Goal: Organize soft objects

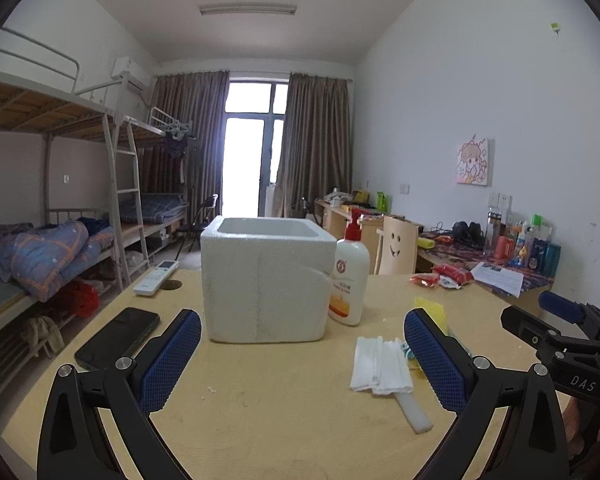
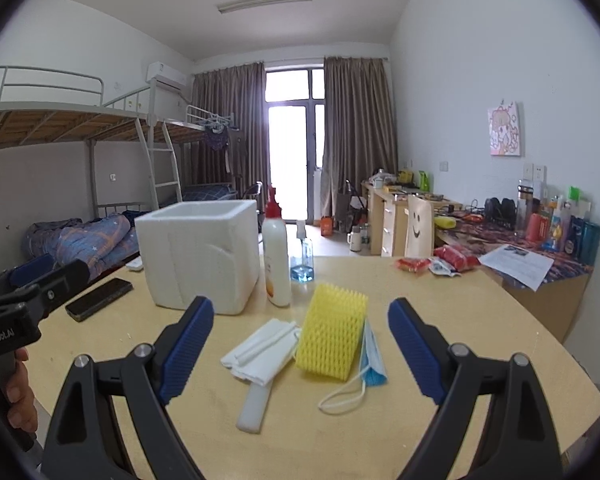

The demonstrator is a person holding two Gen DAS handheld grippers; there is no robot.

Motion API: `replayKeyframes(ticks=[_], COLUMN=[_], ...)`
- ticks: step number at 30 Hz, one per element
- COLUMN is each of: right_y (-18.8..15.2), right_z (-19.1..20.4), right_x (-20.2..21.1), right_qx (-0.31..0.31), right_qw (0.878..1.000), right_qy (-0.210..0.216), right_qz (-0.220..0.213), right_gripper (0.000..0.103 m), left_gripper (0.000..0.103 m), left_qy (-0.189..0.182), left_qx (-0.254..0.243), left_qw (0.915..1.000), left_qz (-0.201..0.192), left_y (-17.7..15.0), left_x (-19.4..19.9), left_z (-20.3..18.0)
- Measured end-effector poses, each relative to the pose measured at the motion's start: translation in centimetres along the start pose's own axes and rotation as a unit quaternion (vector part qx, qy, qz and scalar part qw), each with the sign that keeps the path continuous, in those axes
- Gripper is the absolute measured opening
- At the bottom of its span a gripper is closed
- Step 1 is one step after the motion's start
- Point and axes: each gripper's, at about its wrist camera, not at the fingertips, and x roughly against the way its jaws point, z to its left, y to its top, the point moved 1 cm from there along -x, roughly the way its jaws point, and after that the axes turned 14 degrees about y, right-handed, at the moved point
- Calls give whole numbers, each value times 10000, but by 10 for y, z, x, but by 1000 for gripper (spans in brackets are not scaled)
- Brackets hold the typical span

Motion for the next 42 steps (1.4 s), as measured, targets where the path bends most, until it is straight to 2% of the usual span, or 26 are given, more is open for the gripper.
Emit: replayKeyframes(ticks=[3,9,24,38,42], right_y=[1,4,-2,-3,-3], right_z=[-2,-3,-29,-45,-50], right_x=[0,3,15,-1,-7], right_qx=[-61,-70,-146,-248,-346], right_qw=[10000,10000,9990,9987,9987], right_qy=[9,34,-418,-396,-275], right_qz=[-2,-28,44,199,263], right_gripper=[92,92,92,92,92], left_gripper=[102,102,102,102,102], left_qy=[-17,-19,-529,-633,-677], left_qx=[-25,-14,-208,-343,-431], left_qw=[9999,10000,9982,9964,9951], left_qz=[108,80,200,450,584], left_y=[-2,0,1,-1,-3], left_x=[-5,-3,-14,-41,-52], left_z=[-2,-4,-33,-56,-64])
